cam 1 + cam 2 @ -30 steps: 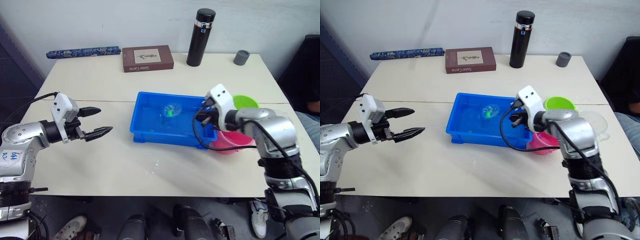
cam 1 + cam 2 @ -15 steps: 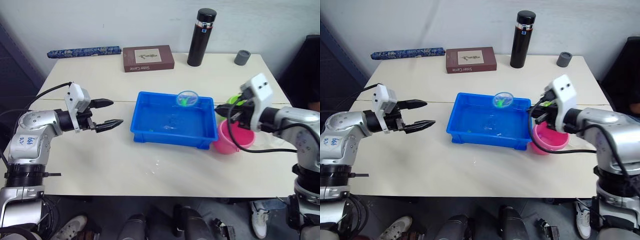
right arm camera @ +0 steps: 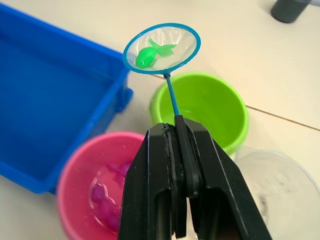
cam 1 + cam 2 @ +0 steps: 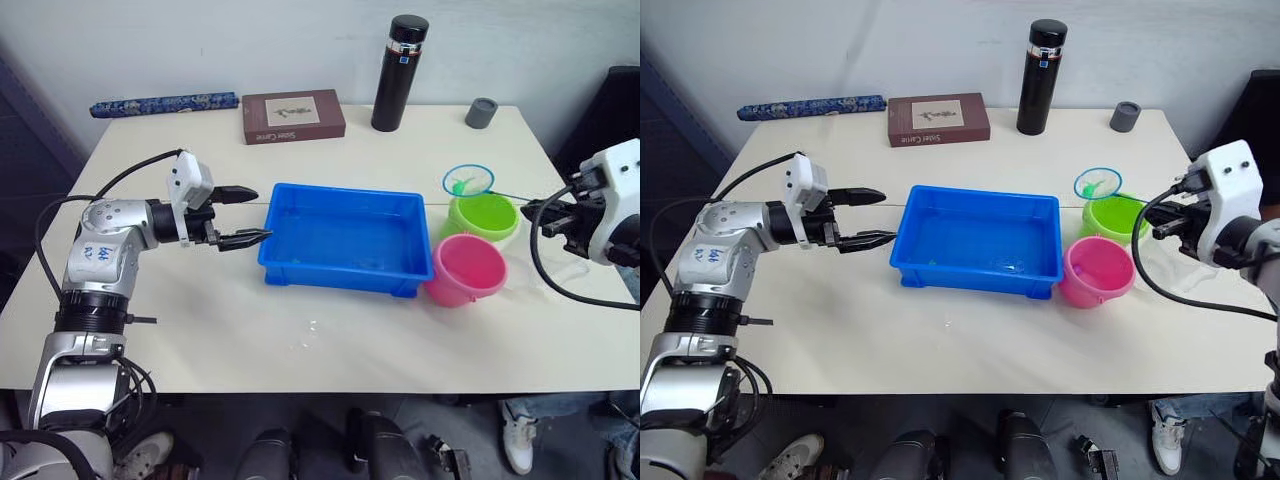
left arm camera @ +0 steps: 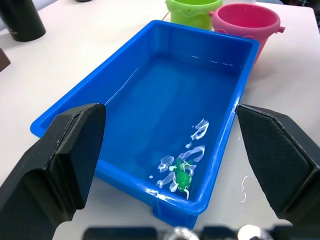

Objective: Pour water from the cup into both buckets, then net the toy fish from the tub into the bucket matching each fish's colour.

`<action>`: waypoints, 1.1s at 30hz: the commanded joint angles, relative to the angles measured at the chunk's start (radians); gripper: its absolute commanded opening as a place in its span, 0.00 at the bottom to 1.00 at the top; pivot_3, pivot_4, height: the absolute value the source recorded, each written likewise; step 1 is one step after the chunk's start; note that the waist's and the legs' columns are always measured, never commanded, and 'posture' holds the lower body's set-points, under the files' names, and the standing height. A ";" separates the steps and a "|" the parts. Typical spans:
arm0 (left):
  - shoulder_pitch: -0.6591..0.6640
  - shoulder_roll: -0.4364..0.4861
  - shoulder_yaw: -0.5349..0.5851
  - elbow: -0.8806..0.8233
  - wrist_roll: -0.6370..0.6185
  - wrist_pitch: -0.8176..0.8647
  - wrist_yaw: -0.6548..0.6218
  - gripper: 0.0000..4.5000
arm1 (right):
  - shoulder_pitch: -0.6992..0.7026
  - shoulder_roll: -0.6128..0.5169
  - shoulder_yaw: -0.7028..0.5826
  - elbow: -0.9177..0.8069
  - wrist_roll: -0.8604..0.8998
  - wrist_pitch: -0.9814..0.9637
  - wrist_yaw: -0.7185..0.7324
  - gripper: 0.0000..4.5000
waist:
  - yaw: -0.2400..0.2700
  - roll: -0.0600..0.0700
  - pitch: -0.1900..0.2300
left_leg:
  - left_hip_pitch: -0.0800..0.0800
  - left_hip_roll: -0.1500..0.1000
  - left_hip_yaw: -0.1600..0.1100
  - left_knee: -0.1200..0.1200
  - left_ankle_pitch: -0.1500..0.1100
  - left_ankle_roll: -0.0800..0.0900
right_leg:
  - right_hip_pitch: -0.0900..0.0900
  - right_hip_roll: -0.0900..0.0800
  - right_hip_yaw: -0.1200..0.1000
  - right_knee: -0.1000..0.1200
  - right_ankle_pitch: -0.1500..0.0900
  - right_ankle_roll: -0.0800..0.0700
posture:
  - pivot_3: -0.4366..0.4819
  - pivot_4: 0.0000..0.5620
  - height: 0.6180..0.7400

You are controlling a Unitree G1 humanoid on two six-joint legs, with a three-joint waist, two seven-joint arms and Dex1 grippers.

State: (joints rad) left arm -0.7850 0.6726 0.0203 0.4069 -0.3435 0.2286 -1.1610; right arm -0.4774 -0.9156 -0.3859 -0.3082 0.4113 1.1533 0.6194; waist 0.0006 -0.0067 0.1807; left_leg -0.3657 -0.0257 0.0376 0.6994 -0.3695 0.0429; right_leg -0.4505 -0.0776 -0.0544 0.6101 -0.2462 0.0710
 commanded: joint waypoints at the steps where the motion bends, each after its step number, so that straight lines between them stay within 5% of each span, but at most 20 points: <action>1: -0.033 -0.003 0.004 0.015 0.012 -0.024 -0.018 1.00 | 0.008 -0.031 0.017 -0.004 -0.046 -0.077 -0.035 0.00 | 0.000 0.000 0.000 | 0.000 0.000 0.000 0.000 0.000 0.000 | 0.000 0.000 0.000 0.000 0.000 0.000 | 0.48 0.27 1.00; 16: -0.037 -0.002 0.011 0.029 0.025 -0.027 -0.038 1.00 | 0.151 -0.118 -0.016 -0.011 -0.120 -0.161 -0.069 0.00 | 0.008 0.000 0.000 | -0.001 0.000 0.000 0.001 0.000 0.000 | 0.000 0.000 0.000 0.000 0.000 0.000 | 0.48 0.27 1.00; 33: -0.068 -0.029 0.009 0.068 0.034 -0.045 -0.071 1.00 | 0.337 -0.375 0.302 -0.104 -0.634 -0.616 -0.103 0.00 | 0.022 0.000 0.000 | -0.001 -0.001 0.001 0.002 0.000 0.000 | -0.001 0.001 0.000 0.001 0.000 0.001 | 0.48 0.27 1.00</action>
State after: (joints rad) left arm -0.8383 0.6371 0.0184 0.4845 -0.3088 0.1959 -1.2265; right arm -0.1378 -1.2542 -0.0804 -0.4047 -0.1482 0.5823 0.5393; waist 0.0223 -0.0067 0.1807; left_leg -0.3671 -0.0263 0.0389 0.7019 -0.3692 0.0433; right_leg -0.4513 -0.0767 -0.0540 0.6106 -0.2458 0.0718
